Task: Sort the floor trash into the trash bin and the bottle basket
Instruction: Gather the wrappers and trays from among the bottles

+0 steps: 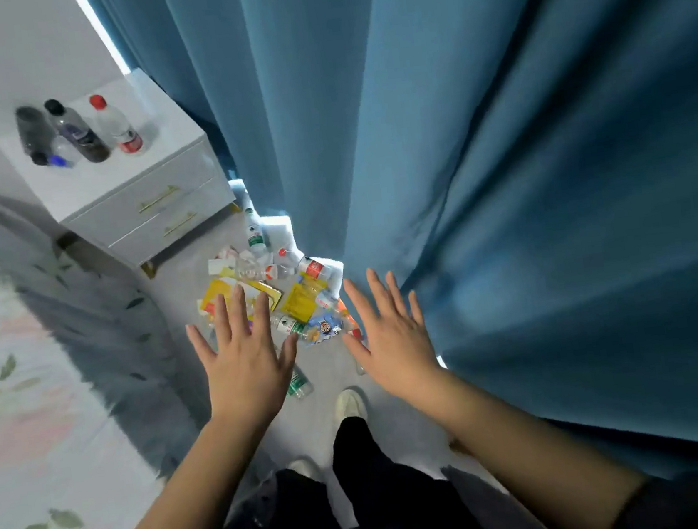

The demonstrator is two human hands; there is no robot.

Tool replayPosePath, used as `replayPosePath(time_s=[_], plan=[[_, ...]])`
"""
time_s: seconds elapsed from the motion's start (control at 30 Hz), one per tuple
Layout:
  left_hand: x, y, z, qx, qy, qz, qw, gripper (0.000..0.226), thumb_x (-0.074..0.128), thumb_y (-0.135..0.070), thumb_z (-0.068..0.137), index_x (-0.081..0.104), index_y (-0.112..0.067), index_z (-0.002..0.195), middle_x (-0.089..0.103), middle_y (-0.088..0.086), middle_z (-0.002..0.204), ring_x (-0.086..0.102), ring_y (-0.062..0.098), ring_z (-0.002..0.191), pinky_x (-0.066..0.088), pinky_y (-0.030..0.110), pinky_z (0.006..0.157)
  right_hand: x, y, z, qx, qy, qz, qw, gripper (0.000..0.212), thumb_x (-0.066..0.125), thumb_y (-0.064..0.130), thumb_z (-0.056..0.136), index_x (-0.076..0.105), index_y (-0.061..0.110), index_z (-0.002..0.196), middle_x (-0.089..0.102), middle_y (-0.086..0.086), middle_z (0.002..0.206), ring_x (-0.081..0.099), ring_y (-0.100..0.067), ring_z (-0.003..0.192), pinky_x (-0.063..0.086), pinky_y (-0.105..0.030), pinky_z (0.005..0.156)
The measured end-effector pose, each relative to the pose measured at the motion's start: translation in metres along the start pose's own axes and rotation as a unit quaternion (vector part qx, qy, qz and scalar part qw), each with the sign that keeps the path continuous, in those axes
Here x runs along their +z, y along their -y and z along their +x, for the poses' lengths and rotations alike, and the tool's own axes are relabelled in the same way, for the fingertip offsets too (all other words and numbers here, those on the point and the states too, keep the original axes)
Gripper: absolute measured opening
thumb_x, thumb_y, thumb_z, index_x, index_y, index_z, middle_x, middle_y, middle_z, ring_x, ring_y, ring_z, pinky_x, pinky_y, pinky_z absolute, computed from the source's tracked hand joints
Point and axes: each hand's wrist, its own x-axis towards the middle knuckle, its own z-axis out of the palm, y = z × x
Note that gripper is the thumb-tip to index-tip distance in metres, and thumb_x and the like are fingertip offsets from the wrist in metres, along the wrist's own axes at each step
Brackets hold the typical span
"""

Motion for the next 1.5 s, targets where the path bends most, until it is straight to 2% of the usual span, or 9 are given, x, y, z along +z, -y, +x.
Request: replayPosePath(time_s=[0.2,0.4,0.7,0.83,1.0,1.17,1.27,1.37,1.5], plan=[[0.048,0.028,0.038,-0.079,0.058,0.007,0.995,0.07,0.032,-0.056,0.093,0.011,-0.023,0.151,0.004,0.007,0.16,-0.006,0.027,0.147,-0.001,0.063,0.111,0.04,0.004,0.078,-0.096,0.115,-0.069,0.986,0.072,0.04,0.045,0.096,-0.005,0.034,0.152,-0.009,-0.003,0.161,-0.01,-0.026,0.147,0.002,-0.049,0.117],[0.13,0.069,0.083,-0.107,0.168,0.031,0.979,0.07,0.025,-0.056,0.095,0.006,-0.021,0.152,-0.004,0.009,0.16,-0.011,0.028,0.146,-0.004,0.063,0.112,0.116,-0.001,0.154,-0.105,0.182,-0.1,0.973,0.08,0.05,0.046,0.092,-0.001,0.032,0.152,-0.007,-0.004,0.161,-0.009,-0.028,0.148,0.008,-0.048,0.117],[0.357,0.154,0.22,-0.086,0.192,0.081,0.974,0.07,0.029,-0.057,0.094,0.006,-0.022,0.151,0.001,0.009,0.16,-0.005,0.03,0.147,-0.005,0.063,0.11,0.364,-0.06,0.295,-0.06,0.311,-0.088,0.944,0.096,0.067,0.021,0.083,0.002,0.034,0.152,-0.011,-0.002,0.161,-0.01,-0.029,0.147,0.01,-0.045,0.117],[0.476,0.195,0.284,-0.053,0.191,0.117,0.973,0.071,0.03,-0.056,0.095,0.006,-0.021,0.151,-0.001,0.01,0.16,-0.004,0.031,0.146,-0.003,0.063,0.11,0.484,-0.096,0.344,-0.064,0.306,-0.117,0.943,0.097,0.069,0.017,0.081,0.003,0.031,0.152,-0.002,-0.007,0.161,0.0,-0.031,0.147,0.014,-0.047,0.118],[0.584,0.234,0.335,-0.004,0.181,0.173,0.968,0.071,0.032,-0.055,0.094,0.007,-0.02,0.151,0.003,0.009,0.159,-0.002,0.032,0.146,-0.002,0.063,0.111,0.59,-0.123,0.383,-0.086,0.28,-0.133,0.947,0.09,0.07,0.007,0.08,0.016,0.026,0.15,0.013,-0.008,0.156,0.014,-0.033,0.143,0.044,-0.042,0.097],[0.637,0.249,0.366,0.023,0.163,0.185,0.969,0.07,0.037,-0.053,0.093,0.013,-0.02,0.15,0.006,0.01,0.159,0.001,0.031,0.147,-0.002,0.064,0.11,0.641,-0.137,0.409,-0.08,0.273,-0.137,0.949,0.091,0.074,0.003,0.073,0.022,0.02,0.147,0.017,-0.013,0.152,0.019,-0.032,0.14,0.042,-0.041,0.099],[0.649,0.249,0.38,0.015,0.153,0.174,0.973,0.07,0.038,-0.05,0.093,0.013,-0.017,0.149,0.013,0.01,0.157,0.01,0.031,0.145,0.009,0.059,0.112,0.657,-0.142,0.421,-0.103,0.276,-0.152,0.943,0.093,0.073,0.005,0.074,0.02,0.02,0.148,0.023,-0.012,0.148,0.024,-0.032,0.136,0.039,-0.041,0.102],[0.65,0.244,0.391,0.004,0.12,0.137,0.983,0.065,0.046,-0.046,0.091,0.025,-0.015,0.144,0.031,0.011,0.146,0.031,0.031,0.132,0.027,0.052,0.104,0.666,-0.143,0.424,-0.115,0.258,-0.181,0.942,0.088,0.072,0.009,0.075,0.021,0.021,0.146,0.026,-0.015,0.144,0.024,-0.034,0.136,0.037,-0.041,0.103],[0.654,0.227,0.4,0.033,0.083,0.097,0.991,0.053,0.048,-0.041,0.09,0.037,-0.013,0.133,0.047,0.011,0.127,0.044,0.031,0.115,0.032,0.047,0.095,0.675,-0.143,0.422,-0.113,0.245,-0.215,0.939,0.082,0.069,0.016,0.08,0.019,0.024,0.145,0.029,-0.016,0.143,0.027,-0.035,0.133,0.032,-0.042,0.104]])
